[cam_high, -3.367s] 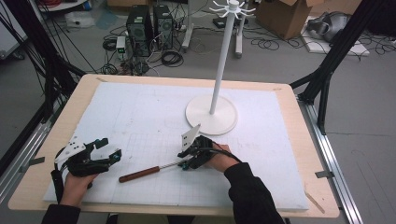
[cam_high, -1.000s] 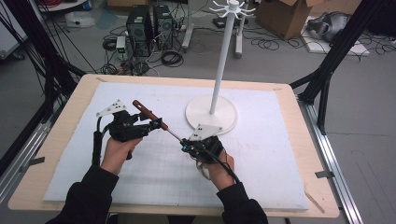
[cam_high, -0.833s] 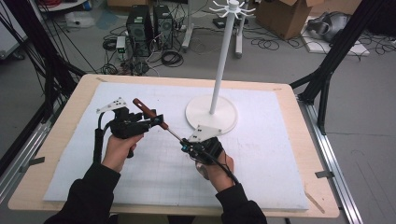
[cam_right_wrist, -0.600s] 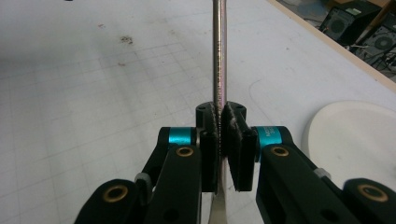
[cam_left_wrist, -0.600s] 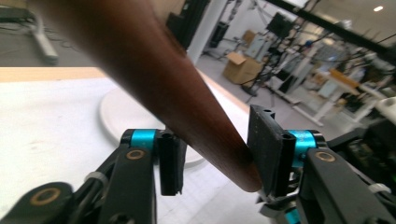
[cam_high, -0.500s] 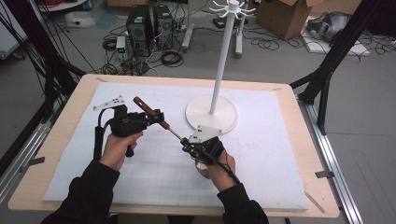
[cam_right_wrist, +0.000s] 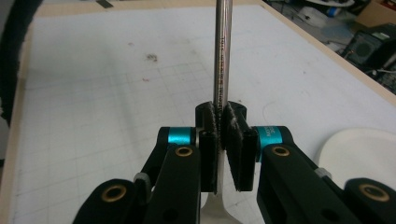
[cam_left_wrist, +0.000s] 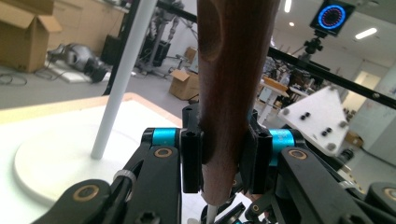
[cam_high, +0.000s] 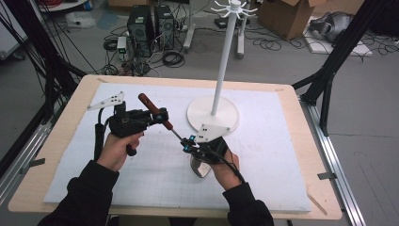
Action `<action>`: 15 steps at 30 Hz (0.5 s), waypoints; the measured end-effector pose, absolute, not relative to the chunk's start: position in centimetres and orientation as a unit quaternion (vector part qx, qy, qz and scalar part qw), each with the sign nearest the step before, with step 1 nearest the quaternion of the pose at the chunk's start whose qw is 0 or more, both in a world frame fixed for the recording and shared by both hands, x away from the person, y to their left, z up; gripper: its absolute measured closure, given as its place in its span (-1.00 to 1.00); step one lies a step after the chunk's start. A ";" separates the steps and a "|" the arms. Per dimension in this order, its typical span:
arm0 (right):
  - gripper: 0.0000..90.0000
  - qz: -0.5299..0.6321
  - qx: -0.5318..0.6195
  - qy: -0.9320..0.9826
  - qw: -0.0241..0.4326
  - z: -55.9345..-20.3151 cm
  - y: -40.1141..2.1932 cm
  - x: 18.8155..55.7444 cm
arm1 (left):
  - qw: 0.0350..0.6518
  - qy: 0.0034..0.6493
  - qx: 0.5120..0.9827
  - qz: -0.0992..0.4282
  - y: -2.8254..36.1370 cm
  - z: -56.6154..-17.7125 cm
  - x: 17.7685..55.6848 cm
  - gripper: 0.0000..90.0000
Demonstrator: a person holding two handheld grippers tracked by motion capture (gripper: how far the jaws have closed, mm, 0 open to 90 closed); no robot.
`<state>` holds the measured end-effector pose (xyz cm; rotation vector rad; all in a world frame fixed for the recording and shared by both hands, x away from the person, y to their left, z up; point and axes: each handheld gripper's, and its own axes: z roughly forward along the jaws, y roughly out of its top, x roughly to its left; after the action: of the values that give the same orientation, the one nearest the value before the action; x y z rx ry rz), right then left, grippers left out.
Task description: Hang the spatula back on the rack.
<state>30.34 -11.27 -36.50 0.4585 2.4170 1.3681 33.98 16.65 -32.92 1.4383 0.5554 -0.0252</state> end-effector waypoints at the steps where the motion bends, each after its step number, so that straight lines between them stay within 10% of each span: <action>1: 0.84 0.485 0.158 0.846 0.155 -36.4 -11.3 30.4 | 0.719 0.243 0.651 -0.010 16.6 -32.7 33.9 0.63; 15: 0.33 0.577 0.035 0.816 -0.014 -35.2 -12.3 32.5 | 0.726 0.118 0.676 -0.043 16.2 -29.3 33.1 0.63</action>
<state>32.55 -12.34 -35.17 0.1106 2.5874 1.8289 33.09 16.23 -29.35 1.4904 0.2604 -0.0944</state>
